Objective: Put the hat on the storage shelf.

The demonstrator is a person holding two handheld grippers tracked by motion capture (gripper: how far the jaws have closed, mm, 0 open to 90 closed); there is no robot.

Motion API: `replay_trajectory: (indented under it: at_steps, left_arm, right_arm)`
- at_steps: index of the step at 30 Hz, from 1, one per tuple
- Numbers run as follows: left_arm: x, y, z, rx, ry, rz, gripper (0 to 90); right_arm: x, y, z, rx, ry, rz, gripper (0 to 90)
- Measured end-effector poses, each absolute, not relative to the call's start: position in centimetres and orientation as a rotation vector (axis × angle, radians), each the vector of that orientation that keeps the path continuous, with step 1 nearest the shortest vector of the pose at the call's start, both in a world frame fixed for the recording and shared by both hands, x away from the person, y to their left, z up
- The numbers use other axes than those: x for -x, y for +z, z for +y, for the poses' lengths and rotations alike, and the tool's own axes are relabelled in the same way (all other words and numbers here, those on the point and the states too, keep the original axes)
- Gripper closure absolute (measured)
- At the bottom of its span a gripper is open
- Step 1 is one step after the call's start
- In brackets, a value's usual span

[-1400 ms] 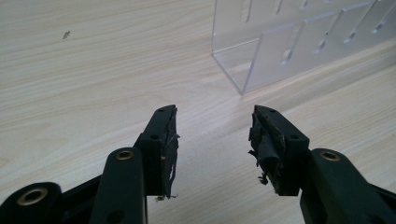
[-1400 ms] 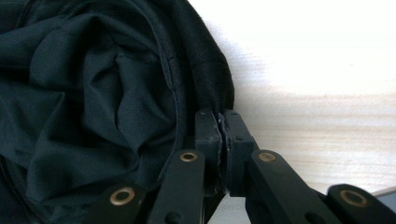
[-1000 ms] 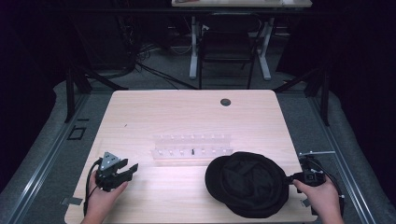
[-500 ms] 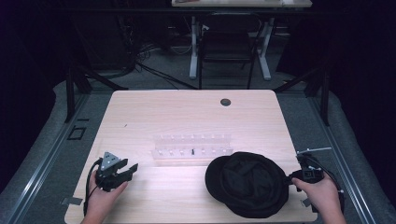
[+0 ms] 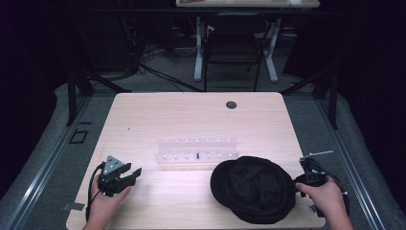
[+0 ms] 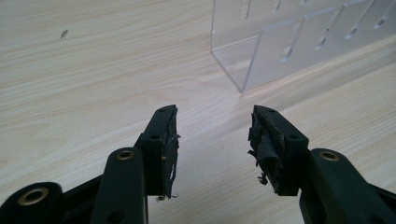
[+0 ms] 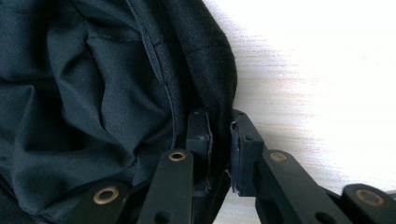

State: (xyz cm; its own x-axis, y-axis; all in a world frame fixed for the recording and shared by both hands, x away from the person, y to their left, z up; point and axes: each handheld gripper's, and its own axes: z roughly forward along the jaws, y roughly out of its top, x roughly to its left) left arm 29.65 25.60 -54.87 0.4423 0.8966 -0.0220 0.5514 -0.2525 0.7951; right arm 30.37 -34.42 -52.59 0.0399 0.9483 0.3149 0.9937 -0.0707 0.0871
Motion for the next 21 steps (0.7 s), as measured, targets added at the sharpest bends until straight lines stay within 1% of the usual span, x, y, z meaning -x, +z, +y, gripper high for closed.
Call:
replay_trajectory:
  at_steps: [7, 11, 21]
  left_arm:
    - [-29.66, -54.87, 25.61, -1.934, 0.577, 1.219, 51.3]
    - [-29.68, -54.87, 25.65, -1.936, 0.578, 1.219, 51.3]
    - [-29.66, -54.85, 25.66, -1.936, 0.579, 1.219, 51.3]
  right_arm:
    - [-30.48, -52.81, -34.46, 2.143, -0.431, -2.026, 80.5]
    - [-30.45, -52.87, -34.45, 2.146, -0.454, -2.016, 85.9]
    - [-30.36, -52.44, -34.63, 2.125, -0.480, -2.012, 87.8]
